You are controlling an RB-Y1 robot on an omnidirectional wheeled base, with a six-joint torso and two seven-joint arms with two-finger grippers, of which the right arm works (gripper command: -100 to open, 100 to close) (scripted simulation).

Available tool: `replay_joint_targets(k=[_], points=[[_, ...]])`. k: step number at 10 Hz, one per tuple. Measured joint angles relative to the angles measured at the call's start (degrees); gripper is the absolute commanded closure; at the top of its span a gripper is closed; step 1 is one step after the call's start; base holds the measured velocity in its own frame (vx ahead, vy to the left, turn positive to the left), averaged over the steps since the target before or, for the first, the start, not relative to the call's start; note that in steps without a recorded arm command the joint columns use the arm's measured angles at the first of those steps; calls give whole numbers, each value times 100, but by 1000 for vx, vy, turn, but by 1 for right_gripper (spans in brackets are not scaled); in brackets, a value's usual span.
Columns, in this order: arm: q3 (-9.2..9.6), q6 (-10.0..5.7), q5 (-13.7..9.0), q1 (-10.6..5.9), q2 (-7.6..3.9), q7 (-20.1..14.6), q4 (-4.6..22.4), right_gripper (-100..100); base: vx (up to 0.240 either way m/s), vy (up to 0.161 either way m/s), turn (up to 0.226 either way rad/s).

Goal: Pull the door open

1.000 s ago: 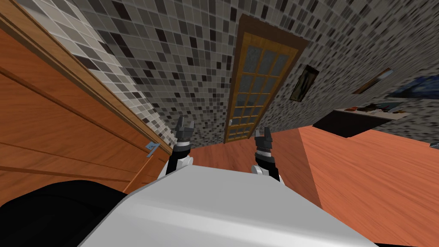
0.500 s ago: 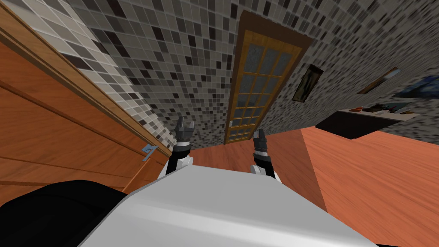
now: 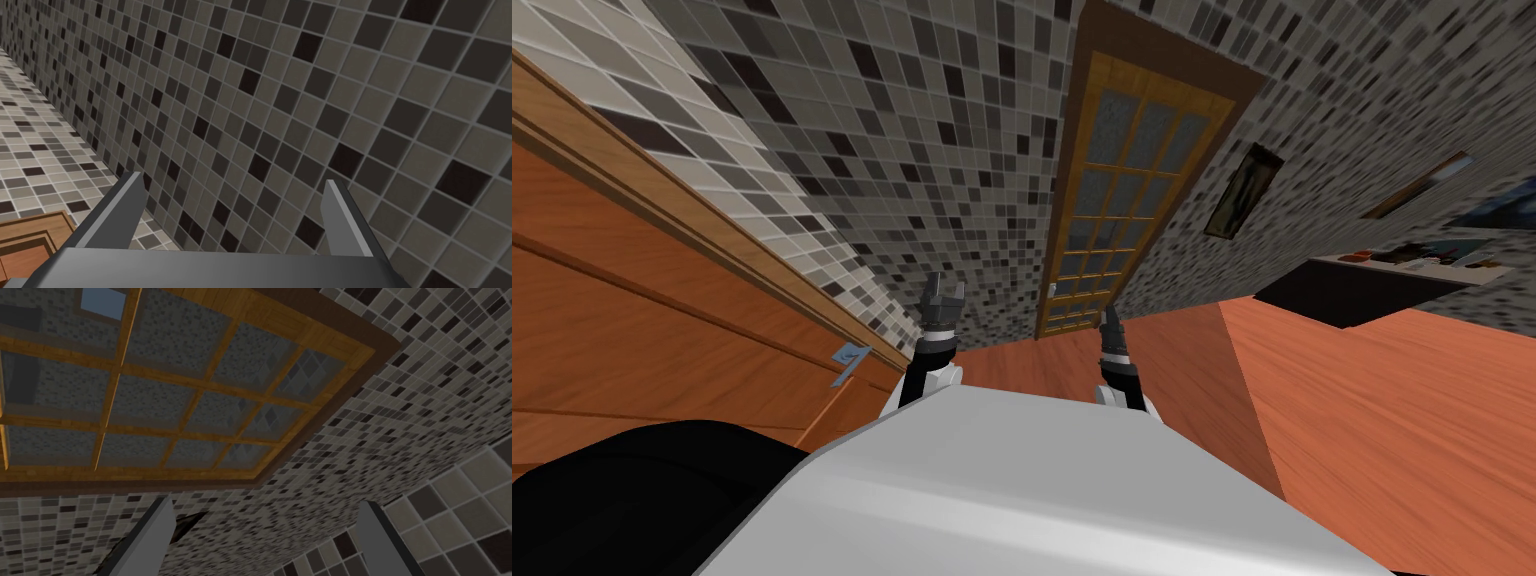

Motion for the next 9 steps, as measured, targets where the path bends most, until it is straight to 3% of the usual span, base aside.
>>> replay_joint_targets(k=[3, 9], points=[[-32, -147, 134, -105, -21, 252, 391, -100, 62, -1, 12], [-182, -470, 520, -492, -141, 1006, 1468, -100, 96, 1, 19]])
